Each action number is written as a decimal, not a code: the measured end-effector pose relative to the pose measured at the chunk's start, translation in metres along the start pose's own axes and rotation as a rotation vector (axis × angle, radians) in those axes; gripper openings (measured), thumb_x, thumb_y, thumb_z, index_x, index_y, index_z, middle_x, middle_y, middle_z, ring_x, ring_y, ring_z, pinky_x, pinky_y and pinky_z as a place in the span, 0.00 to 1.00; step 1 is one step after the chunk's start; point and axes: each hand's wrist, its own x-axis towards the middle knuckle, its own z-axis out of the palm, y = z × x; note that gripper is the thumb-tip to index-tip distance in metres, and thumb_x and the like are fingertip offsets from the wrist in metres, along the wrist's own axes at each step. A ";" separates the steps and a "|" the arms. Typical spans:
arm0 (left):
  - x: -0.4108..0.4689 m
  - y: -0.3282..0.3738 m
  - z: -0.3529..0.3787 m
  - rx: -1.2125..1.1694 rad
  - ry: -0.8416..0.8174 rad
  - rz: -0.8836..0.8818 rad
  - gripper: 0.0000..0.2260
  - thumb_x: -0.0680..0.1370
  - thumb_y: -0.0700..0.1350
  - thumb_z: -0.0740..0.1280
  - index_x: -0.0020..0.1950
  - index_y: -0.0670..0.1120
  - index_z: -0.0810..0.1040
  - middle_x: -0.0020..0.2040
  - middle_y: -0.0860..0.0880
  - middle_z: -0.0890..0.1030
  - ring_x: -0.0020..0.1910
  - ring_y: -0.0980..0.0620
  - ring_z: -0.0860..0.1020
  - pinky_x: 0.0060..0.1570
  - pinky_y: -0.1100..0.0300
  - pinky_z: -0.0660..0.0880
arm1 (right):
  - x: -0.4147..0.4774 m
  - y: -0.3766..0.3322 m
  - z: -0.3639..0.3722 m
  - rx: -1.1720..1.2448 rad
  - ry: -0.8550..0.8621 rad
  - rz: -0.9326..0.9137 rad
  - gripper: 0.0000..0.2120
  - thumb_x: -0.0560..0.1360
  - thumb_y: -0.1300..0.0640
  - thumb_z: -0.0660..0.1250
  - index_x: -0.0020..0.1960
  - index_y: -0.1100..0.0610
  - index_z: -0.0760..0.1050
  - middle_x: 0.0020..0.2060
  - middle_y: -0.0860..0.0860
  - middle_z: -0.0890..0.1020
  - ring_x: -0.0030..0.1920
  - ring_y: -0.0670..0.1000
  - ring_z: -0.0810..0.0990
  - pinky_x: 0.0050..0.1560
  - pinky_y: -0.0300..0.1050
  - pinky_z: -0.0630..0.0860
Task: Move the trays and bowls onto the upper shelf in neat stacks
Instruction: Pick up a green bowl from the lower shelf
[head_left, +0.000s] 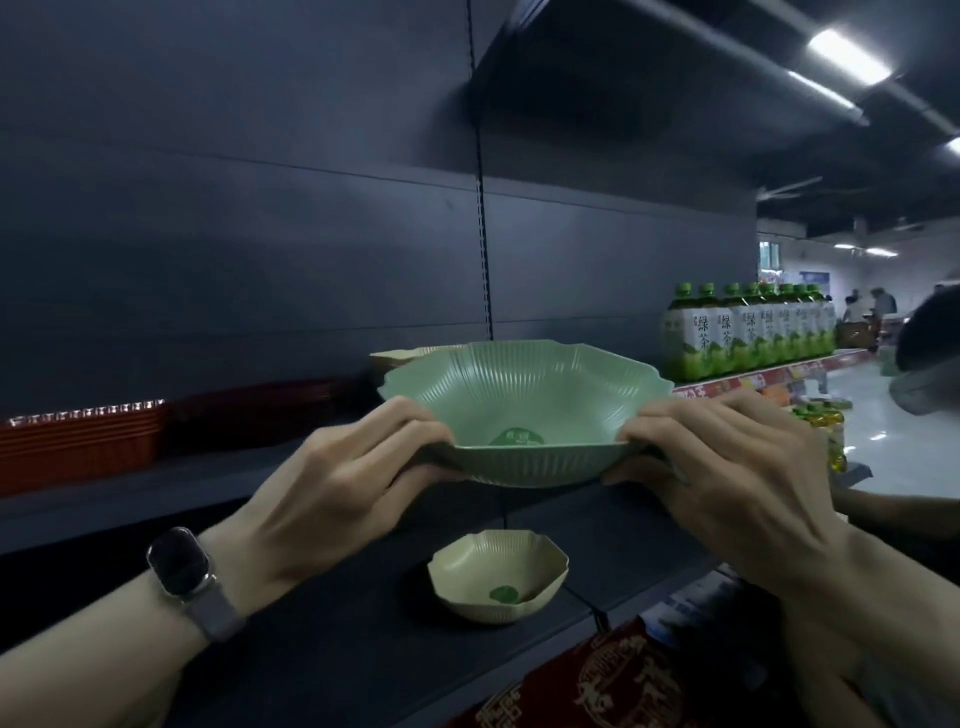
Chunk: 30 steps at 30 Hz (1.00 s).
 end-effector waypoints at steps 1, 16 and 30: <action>0.004 -0.006 -0.002 0.024 0.003 0.008 0.07 0.80 0.39 0.75 0.54 0.37 0.84 0.50 0.46 0.81 0.45 0.50 0.81 0.48 0.60 0.81 | 0.005 0.003 0.003 -0.019 0.011 -0.009 0.09 0.80 0.50 0.75 0.47 0.56 0.85 0.47 0.49 0.87 0.42 0.54 0.87 0.39 0.52 0.80; 0.059 -0.127 0.002 0.239 -0.038 0.016 0.08 0.84 0.46 0.68 0.55 0.41 0.81 0.49 0.47 0.77 0.39 0.47 0.79 0.37 0.49 0.80 | 0.076 0.062 0.126 -0.154 0.092 -0.003 0.17 0.85 0.43 0.64 0.46 0.53 0.81 0.39 0.48 0.82 0.37 0.52 0.84 0.36 0.50 0.73; 0.067 -0.211 0.041 0.251 -0.134 -0.251 0.08 0.82 0.46 0.70 0.56 0.43 0.76 0.51 0.48 0.76 0.44 0.45 0.78 0.46 0.46 0.77 | 0.112 0.074 0.231 -0.066 -0.094 0.171 0.11 0.76 0.48 0.73 0.42 0.55 0.79 0.36 0.50 0.81 0.27 0.60 0.78 0.30 0.41 0.60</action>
